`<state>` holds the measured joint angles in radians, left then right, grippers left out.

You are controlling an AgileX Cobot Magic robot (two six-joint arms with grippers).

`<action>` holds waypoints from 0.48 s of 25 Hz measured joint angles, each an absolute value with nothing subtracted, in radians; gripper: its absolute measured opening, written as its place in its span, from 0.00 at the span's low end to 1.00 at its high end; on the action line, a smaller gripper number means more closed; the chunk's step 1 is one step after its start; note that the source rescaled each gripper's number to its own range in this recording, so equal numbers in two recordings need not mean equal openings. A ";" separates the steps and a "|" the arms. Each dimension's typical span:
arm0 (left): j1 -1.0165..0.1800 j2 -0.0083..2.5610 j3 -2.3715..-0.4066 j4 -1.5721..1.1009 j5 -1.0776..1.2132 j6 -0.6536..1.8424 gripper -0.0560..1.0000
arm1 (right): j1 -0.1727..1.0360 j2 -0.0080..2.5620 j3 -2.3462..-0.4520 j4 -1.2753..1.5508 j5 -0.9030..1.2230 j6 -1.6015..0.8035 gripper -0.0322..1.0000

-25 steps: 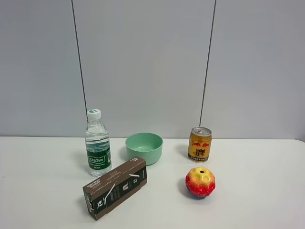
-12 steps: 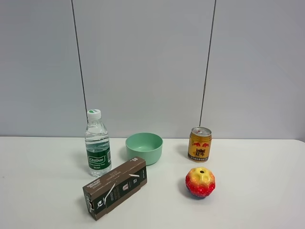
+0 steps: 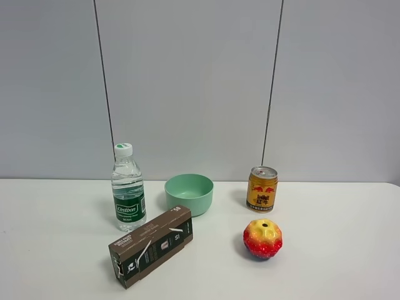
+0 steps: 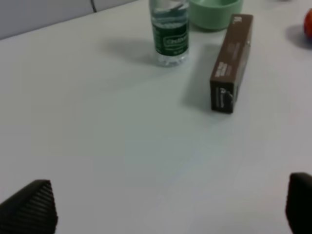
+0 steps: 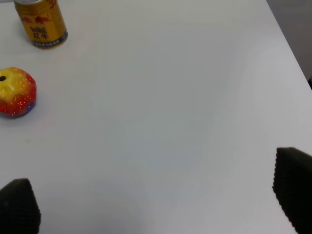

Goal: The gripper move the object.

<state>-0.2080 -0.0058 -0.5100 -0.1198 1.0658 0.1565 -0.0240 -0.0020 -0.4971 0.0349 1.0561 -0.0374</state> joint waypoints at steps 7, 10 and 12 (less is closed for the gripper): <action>0.005 -0.006 -0.510 -0.111 1.065 0.143 1.00 | -0.024 -0.002 -0.497 0.035 1.056 -0.037 1.00; 0.070 -0.006 -0.510 -0.108 1.065 0.142 1.00 | -0.024 -0.002 -0.497 0.035 1.056 -0.037 1.00; 0.098 -0.006 -0.510 -0.108 1.065 0.142 1.00 | -0.024 -0.002 -0.497 0.035 1.056 -0.037 1.00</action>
<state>0.0975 -0.0058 -0.5100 -0.1077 1.0650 0.1423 -0.0240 -0.0020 -0.4971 0.0349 1.0561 -0.0374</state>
